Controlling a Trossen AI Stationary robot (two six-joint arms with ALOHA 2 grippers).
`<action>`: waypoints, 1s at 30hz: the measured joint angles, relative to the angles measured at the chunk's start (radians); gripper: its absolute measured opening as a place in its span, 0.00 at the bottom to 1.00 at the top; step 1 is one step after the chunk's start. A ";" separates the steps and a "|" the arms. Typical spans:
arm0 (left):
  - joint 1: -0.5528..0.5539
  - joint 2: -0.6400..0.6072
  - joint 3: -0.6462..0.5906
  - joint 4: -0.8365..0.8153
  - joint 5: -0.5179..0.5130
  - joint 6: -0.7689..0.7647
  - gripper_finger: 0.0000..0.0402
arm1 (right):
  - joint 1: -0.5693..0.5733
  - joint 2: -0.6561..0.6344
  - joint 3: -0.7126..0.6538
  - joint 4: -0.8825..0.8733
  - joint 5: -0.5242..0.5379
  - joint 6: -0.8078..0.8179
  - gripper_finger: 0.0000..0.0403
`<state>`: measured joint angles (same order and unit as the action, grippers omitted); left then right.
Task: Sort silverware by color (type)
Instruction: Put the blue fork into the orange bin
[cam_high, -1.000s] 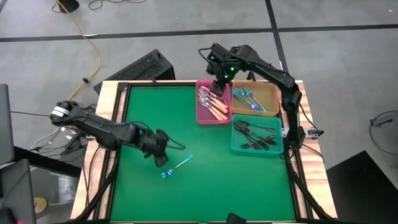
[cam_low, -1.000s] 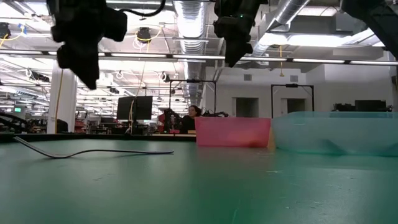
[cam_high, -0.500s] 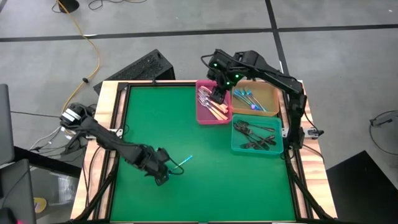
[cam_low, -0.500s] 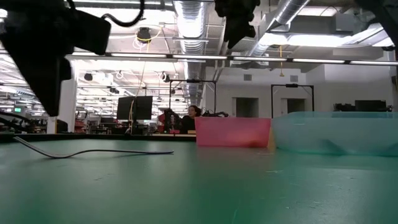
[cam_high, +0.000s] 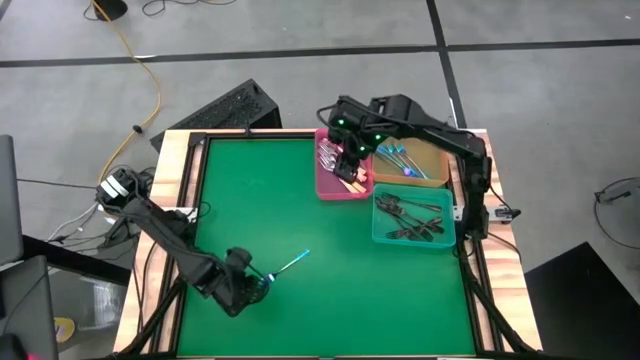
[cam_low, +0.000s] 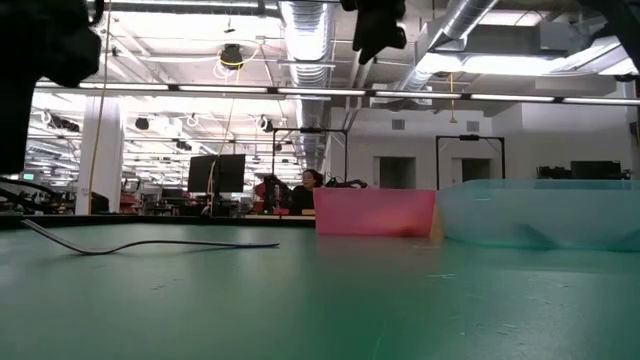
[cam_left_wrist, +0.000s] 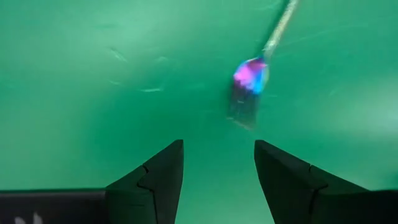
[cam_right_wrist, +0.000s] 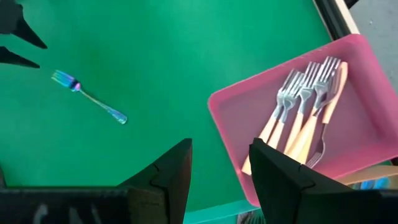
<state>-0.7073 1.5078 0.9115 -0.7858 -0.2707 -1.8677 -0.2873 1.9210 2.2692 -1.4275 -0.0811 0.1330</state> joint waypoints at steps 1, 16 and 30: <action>-0.010 0.000 0.000 0.016 -0.017 -0.028 0.45 | 0.006 0.000 0.000 0.000 0.000 0.001 0.45; -0.028 0.027 0.000 0.056 -0.115 -0.242 0.44 | 0.066 0.000 0.000 -0.001 0.004 0.017 0.45; -0.039 0.131 -0.001 0.137 -0.141 -0.317 0.44 | 0.084 0.000 0.000 -0.001 0.004 0.017 0.45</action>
<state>-0.7467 1.6390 0.9106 -0.6493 -0.4113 -2.1848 -0.2035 1.9213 2.2692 -1.4285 -0.0772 0.1505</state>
